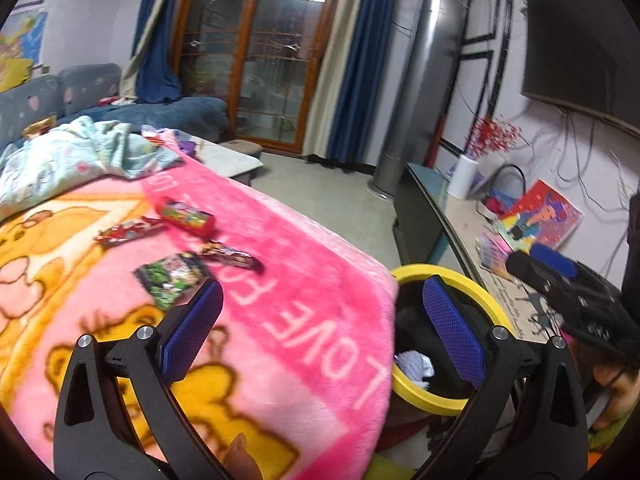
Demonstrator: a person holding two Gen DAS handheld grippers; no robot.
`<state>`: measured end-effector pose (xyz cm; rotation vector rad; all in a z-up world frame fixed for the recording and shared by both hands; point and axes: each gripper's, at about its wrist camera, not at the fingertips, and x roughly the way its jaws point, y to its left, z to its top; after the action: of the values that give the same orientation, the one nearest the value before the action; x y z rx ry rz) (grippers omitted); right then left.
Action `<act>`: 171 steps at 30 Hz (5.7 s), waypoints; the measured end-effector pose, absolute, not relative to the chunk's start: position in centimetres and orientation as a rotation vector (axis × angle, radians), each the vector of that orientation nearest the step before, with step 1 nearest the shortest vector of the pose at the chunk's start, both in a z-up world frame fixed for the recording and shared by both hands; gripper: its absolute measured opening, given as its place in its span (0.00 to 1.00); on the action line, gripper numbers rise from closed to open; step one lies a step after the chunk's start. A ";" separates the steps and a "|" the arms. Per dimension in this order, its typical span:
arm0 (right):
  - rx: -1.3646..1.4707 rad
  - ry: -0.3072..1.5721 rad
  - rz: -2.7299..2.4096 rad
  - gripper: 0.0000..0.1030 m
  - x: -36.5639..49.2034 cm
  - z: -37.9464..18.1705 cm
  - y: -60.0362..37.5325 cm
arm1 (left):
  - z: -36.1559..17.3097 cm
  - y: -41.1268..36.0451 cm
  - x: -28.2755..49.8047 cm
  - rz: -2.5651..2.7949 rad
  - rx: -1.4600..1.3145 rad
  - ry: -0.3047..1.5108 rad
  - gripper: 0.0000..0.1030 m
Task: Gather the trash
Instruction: 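Move both open grippers back to the candy wrappers on the blanket, then grasp the green snack wrapper with the left gripper while the right grasps the brown candy wrapper, then carry the green and brown wrappers toward the bin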
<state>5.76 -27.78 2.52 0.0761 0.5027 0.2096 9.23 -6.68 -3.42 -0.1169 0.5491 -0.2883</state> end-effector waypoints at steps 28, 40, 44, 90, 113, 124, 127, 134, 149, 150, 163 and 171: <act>-0.025 0.534 0.463 0.86 6.8 3.7 -17.4 | -2.0 4.3 9.5 -0.067 -0.287 0.492 0.89; -0.073 0.617 0.498 0.86 9.8 1.4 -14.1 | -3.2 7.9 10.5 -0.016 -0.365 0.523 0.89; -0.074 0.661 0.493 0.86 12.2 0.3 -13.5 | -3.6 8.2 11.2 -0.020 -0.378 0.534 0.89; -0.084 0.846 0.544 0.19 22.3 -7.5 -10.0 | -12.5 7.4 18.8 -0.231 -0.582 0.829 0.06; -0.036 0.902 0.597 0.18 17.0 -5.8 -12.1 | -8.1 7.3 14.0 -0.186 -0.452 0.708 0.04; -0.010 0.868 0.591 0.18 15.8 -3.8 -13.6 | -6.0 6.3 12.7 -0.210 -0.429 0.662 0.04; 0.002 0.860 0.577 0.18 15.7 -3.4 -14.5 | -5.6 5.7 12.5 -0.226 -0.424 0.655 0.04; 0.038 0.838 0.538 0.18 15.3 -2.5 -16.7 | -4.7 4.4 12.1 -0.265 -0.419 0.643 0.04; 0.117 0.795 0.411 0.18 14.9 -1.5 -22.7 | -3.7 0.9 11.3 -0.346 -0.361 0.637 0.04; 0.123 0.794 0.404 0.18 14.9 -1.5 -23.2 | -3.7 0.5 11.2 -0.353 -0.354 0.638 0.04; 0.194 0.768 0.273 0.18 13.3 -1.6 -29.2 | -3.8 -4.3 10.5 -0.448 -0.262 0.654 0.04; 0.211 0.771 0.204 0.18 12.5 -2.5 -32.0 | -4.0 -7.9 9.8 -0.504 -0.187 0.668 0.04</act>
<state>12.53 -31.99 -2.52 0.2106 0.7712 0.2035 9.84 -7.89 -4.04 -0.1868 0.6677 -0.5044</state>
